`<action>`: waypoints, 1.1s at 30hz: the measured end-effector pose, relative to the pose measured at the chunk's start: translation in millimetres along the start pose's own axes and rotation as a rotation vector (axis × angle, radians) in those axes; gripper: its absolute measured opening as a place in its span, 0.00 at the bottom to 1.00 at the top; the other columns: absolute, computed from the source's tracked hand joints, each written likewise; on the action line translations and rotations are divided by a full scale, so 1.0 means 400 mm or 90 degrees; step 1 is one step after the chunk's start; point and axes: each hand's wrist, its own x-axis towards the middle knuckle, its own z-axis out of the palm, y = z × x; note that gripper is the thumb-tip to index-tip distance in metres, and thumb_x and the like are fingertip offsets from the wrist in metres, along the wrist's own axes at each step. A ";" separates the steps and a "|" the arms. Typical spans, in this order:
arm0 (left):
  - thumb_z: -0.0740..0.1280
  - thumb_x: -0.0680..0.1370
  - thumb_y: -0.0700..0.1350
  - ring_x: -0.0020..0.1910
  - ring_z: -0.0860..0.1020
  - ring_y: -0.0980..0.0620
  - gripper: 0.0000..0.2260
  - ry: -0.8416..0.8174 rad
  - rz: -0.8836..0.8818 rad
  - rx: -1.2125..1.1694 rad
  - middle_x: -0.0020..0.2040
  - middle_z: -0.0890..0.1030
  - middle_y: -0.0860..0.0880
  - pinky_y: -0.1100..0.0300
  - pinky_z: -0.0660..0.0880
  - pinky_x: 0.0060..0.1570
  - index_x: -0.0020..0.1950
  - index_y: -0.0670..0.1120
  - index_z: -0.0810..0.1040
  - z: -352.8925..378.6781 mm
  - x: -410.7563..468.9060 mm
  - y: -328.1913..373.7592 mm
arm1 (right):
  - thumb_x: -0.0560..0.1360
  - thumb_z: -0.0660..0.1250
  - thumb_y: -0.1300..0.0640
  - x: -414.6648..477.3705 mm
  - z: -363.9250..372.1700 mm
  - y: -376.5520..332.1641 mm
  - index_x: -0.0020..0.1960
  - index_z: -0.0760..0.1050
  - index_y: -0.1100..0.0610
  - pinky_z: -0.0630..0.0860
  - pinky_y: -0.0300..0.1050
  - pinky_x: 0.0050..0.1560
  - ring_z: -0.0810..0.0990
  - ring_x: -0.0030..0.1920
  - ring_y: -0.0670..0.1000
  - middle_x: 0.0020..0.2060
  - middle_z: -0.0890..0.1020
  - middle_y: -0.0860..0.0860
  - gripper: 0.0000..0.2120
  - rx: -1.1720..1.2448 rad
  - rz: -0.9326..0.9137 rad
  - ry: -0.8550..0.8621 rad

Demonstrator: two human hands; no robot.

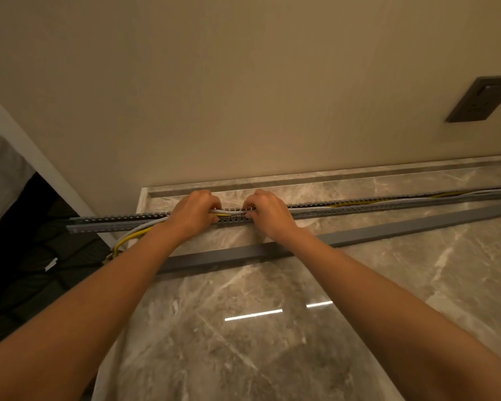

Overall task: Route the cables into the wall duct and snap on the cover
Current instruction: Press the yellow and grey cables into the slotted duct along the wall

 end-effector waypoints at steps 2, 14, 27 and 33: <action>0.69 0.75 0.39 0.55 0.76 0.42 0.11 0.006 0.019 -0.010 0.55 0.80 0.41 0.48 0.75 0.55 0.57 0.41 0.80 0.001 -0.003 -0.016 | 0.76 0.65 0.62 0.008 0.013 -0.018 0.57 0.79 0.62 0.72 0.48 0.56 0.74 0.59 0.58 0.56 0.78 0.58 0.10 0.009 0.005 0.000; 0.65 0.75 0.34 0.47 0.80 0.41 0.05 0.063 0.089 -0.056 0.48 0.84 0.41 0.51 0.77 0.46 0.44 0.38 0.81 0.006 0.000 -0.035 | 0.77 0.63 0.63 0.016 0.020 -0.029 0.53 0.79 0.63 0.72 0.49 0.50 0.75 0.56 0.59 0.54 0.78 0.59 0.09 -0.055 0.009 -0.008; 0.60 0.79 0.38 0.55 0.74 0.40 0.14 0.084 0.051 0.104 0.55 0.78 0.38 0.49 0.73 0.51 0.64 0.40 0.76 0.038 -0.060 0.007 | 0.77 0.62 0.63 0.011 0.031 -0.006 0.58 0.76 0.63 0.71 0.52 0.58 0.71 0.61 0.59 0.59 0.75 0.59 0.11 -0.102 -0.034 -0.006; 0.60 0.77 0.38 0.53 0.78 0.40 0.14 0.055 0.005 0.058 0.54 0.80 0.39 0.52 0.73 0.49 0.59 0.41 0.80 0.006 -0.066 0.021 | 0.77 0.61 0.66 0.004 0.036 -0.006 0.58 0.78 0.62 0.71 0.51 0.57 0.72 0.60 0.59 0.58 0.76 0.58 0.12 -0.096 -0.036 -0.002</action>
